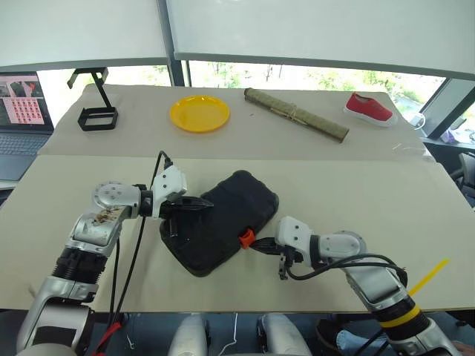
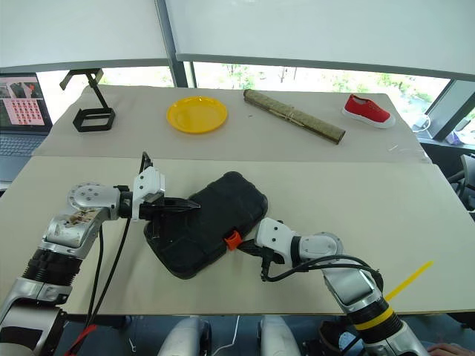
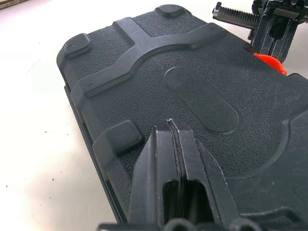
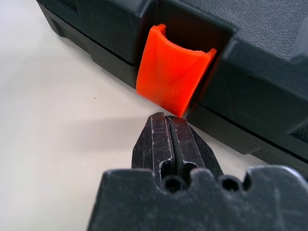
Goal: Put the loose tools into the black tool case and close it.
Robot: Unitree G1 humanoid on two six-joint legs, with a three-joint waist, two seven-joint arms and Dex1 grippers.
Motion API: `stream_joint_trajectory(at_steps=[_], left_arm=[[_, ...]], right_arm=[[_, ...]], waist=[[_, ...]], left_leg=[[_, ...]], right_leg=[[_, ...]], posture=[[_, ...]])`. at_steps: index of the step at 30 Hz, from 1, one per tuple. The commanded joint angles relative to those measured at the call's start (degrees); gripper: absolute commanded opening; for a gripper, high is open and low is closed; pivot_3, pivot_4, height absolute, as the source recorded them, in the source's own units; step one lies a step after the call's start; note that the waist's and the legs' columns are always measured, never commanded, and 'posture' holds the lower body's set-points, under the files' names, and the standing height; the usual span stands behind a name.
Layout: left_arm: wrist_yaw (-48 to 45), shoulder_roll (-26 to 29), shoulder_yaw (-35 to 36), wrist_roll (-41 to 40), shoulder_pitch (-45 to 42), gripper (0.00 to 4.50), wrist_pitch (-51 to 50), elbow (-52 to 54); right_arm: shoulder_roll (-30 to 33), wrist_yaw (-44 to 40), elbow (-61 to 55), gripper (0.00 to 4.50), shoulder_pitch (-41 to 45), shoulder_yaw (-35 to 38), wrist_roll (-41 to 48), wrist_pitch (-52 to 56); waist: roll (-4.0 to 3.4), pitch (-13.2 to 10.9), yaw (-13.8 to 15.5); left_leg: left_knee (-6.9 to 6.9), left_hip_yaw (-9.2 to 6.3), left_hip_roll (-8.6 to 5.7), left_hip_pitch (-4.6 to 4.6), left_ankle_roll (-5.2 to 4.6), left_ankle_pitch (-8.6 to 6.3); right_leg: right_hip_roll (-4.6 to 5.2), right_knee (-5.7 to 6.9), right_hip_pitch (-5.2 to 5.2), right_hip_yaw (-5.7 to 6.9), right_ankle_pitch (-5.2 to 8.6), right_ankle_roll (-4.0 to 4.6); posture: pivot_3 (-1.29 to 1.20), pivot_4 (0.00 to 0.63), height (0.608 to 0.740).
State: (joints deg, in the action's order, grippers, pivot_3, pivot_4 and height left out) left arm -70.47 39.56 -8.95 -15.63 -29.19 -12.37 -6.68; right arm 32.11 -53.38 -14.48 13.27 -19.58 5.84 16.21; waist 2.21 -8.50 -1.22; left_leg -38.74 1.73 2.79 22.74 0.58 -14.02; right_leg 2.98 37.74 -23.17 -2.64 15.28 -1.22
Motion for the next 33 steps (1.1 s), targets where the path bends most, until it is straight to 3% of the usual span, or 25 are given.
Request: stream_joint_trajectory(at_steps=[1, 7, 33], left_arm=[[-0.36, 0.25, -2.90, 3.00, 2.25, 0.02, -0.88, -1.19], [-0.02, 0.10, -3.07, 3.10, 2.41, 0.02, -1.50, -0.57], [0.03, 1.37, -4.94, 3.81, 4.27, 0.02, -5.98, -0.24]], right_arm=[[-0.08, -1.08, -6.25, 0.00, 2.06, 1.26, 3.03, 2.63], [0.16, -1.83, -9.34, 0.00, 2.72, 1.25, 4.54, 7.42], [-7.66, 0.47, 3.08, 0.00, 7.59, 0.48, -0.79, -4.00]], waist=[[0.00, 0.00, 0.00], [0.00, 0.00, 0.00], [0.00, 0.02, -1.09]], left_leg=[[0.00, 0.00, 0.00, 0.00, 0.00, 0.00], [0.00, 0.00, 0.00, 0.00, 0.00, 0.00], [0.10, 0.03, 0.18, -0.48, 0.00, 0.00]], right_leg=[[0.00, 0.00, 0.00, 0.00, 0.00, 0.00], [0.00, 0.00, 0.00, 0.00, 0.00, 0.00], [-0.36, 0.25, 0.13, -0.38, 0.04, 0.08]], posture=[[0.00, 0.150, 0.740], [0.00, 0.150, 0.740], [0.00, 0.150, 0.740]])
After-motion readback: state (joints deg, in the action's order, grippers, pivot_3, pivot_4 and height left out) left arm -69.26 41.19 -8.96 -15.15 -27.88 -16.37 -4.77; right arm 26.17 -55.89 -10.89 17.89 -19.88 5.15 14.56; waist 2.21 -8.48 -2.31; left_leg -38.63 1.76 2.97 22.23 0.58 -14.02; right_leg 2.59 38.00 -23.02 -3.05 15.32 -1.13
